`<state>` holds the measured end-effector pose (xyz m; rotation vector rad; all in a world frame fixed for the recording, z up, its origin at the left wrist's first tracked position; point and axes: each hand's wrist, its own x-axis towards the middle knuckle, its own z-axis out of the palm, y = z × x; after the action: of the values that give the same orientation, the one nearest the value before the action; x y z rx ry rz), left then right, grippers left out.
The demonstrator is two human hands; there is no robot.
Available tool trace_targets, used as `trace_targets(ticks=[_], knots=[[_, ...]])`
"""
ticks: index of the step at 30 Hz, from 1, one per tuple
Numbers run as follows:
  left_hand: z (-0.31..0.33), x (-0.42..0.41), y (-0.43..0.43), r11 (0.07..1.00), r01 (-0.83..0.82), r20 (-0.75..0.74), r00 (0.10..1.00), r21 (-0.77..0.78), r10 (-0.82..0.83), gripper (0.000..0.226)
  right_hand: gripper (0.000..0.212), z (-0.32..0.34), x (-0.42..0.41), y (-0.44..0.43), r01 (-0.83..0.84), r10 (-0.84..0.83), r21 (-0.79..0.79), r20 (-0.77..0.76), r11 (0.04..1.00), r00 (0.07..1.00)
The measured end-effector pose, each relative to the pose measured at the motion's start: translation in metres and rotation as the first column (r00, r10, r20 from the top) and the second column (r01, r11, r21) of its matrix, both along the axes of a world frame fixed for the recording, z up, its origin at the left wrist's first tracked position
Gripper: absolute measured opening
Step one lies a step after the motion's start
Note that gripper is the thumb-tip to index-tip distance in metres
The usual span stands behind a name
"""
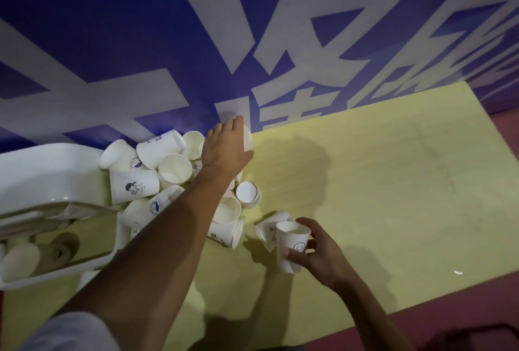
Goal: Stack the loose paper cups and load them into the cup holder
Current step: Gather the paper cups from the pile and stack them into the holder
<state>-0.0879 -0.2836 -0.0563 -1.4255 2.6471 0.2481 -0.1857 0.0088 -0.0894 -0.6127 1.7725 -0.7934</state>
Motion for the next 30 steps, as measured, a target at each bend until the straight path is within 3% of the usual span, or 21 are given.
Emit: trace_targets(ticks=[4,7,11,16,22,30], knots=[[0.032,0.017,0.020,0.998,-0.052,-0.242,0.969,0.035,0.059,0.090,0.060,-0.001,0.006,0.000,0.004,-0.004,-0.032,-0.013,0.999,1.000],[0.054,0.042,0.049,0.988,-0.120,-0.453,0.878,0.098,0.152,0.087,0.059,-0.001,0.012,-0.001,0.023,-0.025,-0.062,-0.036,0.998,0.999],[0.071,0.089,0.092,0.957,-0.196,-0.605,0.742,0.214,0.287,0.083,0.060,0.005,0.020,-0.004,0.062,-0.068,-0.086,-0.072,0.994,0.995],[0.083,0.151,0.130,0.932,-0.261,-0.691,0.626,0.252,0.362,0.079,0.054,0.032,0.036,-0.015,0.046,-0.080,-0.203,-0.163,0.978,0.983],[0.089,0.231,0.147,0.920,-0.308,-0.722,0.576,0.242,0.383,0.078,0.056,0.081,0.086,-0.053,-0.080,-0.011,-0.368,-0.238,0.926,0.971],[0.089,0.368,0.152,0.846,-0.454,-0.679,0.530,0.280,0.509,0.072,0.065,0.109,0.216,-0.107,-0.263,0.150,-0.477,-0.263,0.838,0.953]])
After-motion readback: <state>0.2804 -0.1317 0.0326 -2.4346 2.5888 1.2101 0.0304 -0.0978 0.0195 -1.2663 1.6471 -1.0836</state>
